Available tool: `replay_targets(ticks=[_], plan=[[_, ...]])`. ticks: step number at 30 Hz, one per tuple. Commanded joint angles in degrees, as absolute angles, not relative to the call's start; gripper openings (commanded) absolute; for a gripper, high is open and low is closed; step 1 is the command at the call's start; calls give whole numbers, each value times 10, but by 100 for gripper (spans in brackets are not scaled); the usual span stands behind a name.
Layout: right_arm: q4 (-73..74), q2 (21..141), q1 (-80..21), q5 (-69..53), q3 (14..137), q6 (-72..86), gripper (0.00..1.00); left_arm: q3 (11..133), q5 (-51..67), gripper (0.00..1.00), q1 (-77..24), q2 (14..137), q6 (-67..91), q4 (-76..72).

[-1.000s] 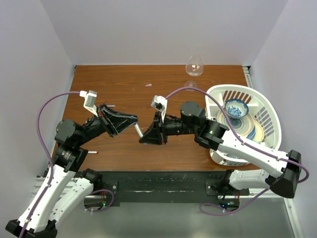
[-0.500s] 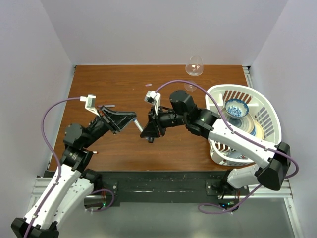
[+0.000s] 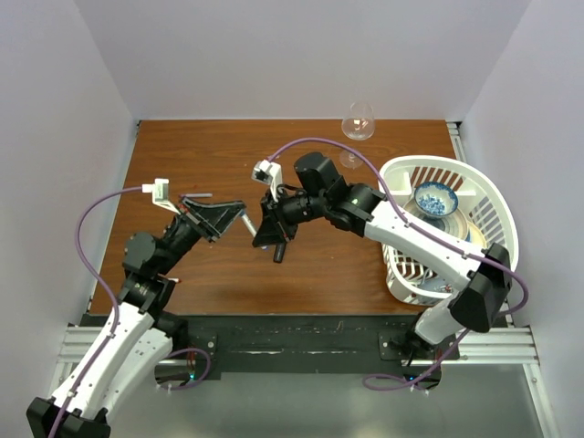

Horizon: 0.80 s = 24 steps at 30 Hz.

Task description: Insert the pens into the pen caps

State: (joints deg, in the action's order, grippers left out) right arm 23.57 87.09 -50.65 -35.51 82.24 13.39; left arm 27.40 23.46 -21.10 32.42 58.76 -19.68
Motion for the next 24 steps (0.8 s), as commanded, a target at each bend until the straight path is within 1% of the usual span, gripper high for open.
replay_targets(ticks=[1, 3, 5, 8, 11, 15, 19, 24], plan=[[10, 882, -472, -250, 923, 117, 0, 242, 441, 0, -243, 342, 590, -41], [3, 887, -468, -248, 924, 109, 0, 253, 443, 0, -243, 344, 571, -6], [3, 898, -464, -254, 935, 109, 0, 258, 453, 0, -243, 345, 563, -2], [-32, 907, -461, -272, 941, 113, 0, 275, 461, 0, -243, 355, 534, 46], [-48, 911, -459, -265, 940, 116, 0, 265, 482, 0, -243, 346, 548, 33], [-83, 910, -456, -263, 926, 123, 0, 230, 509, 0, -244, 326, 626, -75], [-110, 909, -454, -254, 924, 117, 0, 262, 505, 0, -244, 340, 588, -5], [-147, 920, -446, -277, 932, 136, 0, 251, 498, 0, -245, 348, 563, 17]])
